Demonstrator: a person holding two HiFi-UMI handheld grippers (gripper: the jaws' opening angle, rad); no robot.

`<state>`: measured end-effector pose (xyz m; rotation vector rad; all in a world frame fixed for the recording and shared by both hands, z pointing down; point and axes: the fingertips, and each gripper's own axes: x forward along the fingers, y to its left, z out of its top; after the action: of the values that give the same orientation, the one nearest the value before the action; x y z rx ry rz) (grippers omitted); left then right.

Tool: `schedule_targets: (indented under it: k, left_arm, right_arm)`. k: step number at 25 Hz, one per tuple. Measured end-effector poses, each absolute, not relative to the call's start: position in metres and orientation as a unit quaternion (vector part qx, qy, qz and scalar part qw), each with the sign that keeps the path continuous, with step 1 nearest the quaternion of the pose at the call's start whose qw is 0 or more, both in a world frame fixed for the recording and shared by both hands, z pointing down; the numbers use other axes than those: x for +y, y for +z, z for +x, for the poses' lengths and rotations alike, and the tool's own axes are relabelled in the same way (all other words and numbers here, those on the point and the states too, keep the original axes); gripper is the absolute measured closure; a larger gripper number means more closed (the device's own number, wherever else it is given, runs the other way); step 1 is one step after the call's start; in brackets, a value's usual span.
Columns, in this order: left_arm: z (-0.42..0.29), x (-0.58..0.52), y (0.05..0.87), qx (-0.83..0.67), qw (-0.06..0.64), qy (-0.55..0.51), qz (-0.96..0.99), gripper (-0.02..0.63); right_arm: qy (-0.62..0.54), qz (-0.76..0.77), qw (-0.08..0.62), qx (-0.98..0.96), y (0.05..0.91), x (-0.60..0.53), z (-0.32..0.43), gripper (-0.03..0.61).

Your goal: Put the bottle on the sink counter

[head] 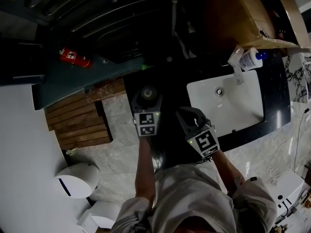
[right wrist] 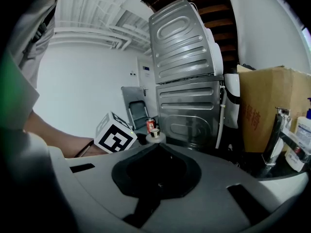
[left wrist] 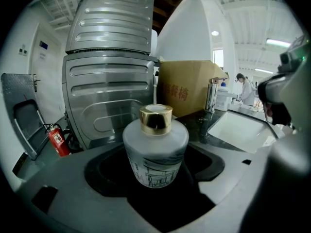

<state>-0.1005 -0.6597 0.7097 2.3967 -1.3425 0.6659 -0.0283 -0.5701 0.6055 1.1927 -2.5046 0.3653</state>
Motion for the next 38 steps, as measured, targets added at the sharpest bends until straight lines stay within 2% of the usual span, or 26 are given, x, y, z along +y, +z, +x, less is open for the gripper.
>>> schedule_targets:
  k: [12, 19, 20, 21, 22, 25, 30, 38]
  left_arm:
    - [-0.109, -0.627, 0.71, -0.473, 0.157, 0.232, 0.835, 0.285]
    - [-0.119, -0.581, 0.698, -0.459, 0.183, 0.201, 0.846, 0.293]
    - [-0.121, -0.573, 0.693, -0.458, 0.184, 0.197, 0.847, 0.324]
    - [-0.123, -0.567, 0.688, -0.458, 0.184, 0.193, 0.848, 0.4]
    - [-0.124, -0.56, 0.683, -0.456, 0.184, 0.187, 0.85, 0.442]
    - [-0.128, -0.541, 0.662, -0.453, 0.176, 0.164, 0.858, 0.465]
    - [-0.133, -0.516, 0.607, -0.454, 0.141, 0.122, 0.871, 0.546]
    - [-0.14, -0.479, 0.524, -0.448, 0.082, 0.073, 0.887, 0.6]
  right_arm:
    - [0.111, 0.437, 0.172, -0.876, 0.587, -0.537, -0.03, 0.58]
    - [0.094, 0.446, 0.168, -0.874, 0.57, -0.512, -0.032, 0.58]
    - [0.09, 0.447, 0.168, -0.874, 0.568, -0.509, -0.033, 0.581]
    - [0.087, 0.447, 0.167, -0.874, 0.565, -0.506, -0.034, 0.58]
    - [0.083, 0.448, 0.166, -0.874, 0.563, -0.503, -0.034, 0.58]
    - [0.075, 0.45, 0.162, -0.875, 0.556, -0.493, -0.036, 0.581]
    - [0.062, 0.449, 0.14, -0.88, 0.533, -0.478, -0.04, 0.58]
    - [0.03, 0.437, 0.115, -0.892, 0.488, -0.455, -0.053, 0.581]
